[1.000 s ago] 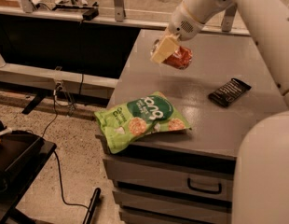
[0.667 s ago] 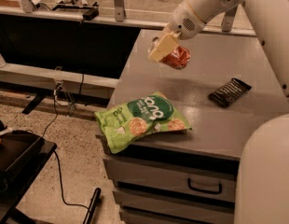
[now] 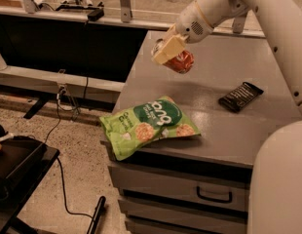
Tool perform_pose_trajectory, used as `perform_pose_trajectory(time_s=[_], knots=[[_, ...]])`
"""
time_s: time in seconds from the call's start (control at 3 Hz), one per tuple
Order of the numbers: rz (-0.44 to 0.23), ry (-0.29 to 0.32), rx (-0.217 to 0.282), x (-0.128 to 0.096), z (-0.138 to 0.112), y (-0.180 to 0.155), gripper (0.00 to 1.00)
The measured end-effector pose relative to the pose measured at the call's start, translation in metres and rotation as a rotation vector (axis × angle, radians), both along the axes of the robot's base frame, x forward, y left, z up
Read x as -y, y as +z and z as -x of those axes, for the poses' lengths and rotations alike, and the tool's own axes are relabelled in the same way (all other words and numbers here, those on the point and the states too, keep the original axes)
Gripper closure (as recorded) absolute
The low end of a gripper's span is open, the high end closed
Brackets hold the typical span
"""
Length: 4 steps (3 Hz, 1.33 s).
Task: Place coke can upright
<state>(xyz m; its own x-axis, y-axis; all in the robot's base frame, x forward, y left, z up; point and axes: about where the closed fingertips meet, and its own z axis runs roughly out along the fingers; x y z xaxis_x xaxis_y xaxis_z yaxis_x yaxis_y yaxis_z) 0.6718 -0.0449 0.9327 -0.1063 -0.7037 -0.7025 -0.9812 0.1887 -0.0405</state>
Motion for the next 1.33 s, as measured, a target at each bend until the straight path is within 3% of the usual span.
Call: perform_pose_trajectory(time_s=[0.67, 1.0, 1.33], knots=[[-0.494, 0.147, 0.012, -0.018, 0.005, 0.016, 1.00], [-0.663, 0.194, 0.004, -0.020, 0.010, 0.025, 1.00], [-0.687, 0.206, -0.001, -0.023, 0.012, 0.029, 1.00]])
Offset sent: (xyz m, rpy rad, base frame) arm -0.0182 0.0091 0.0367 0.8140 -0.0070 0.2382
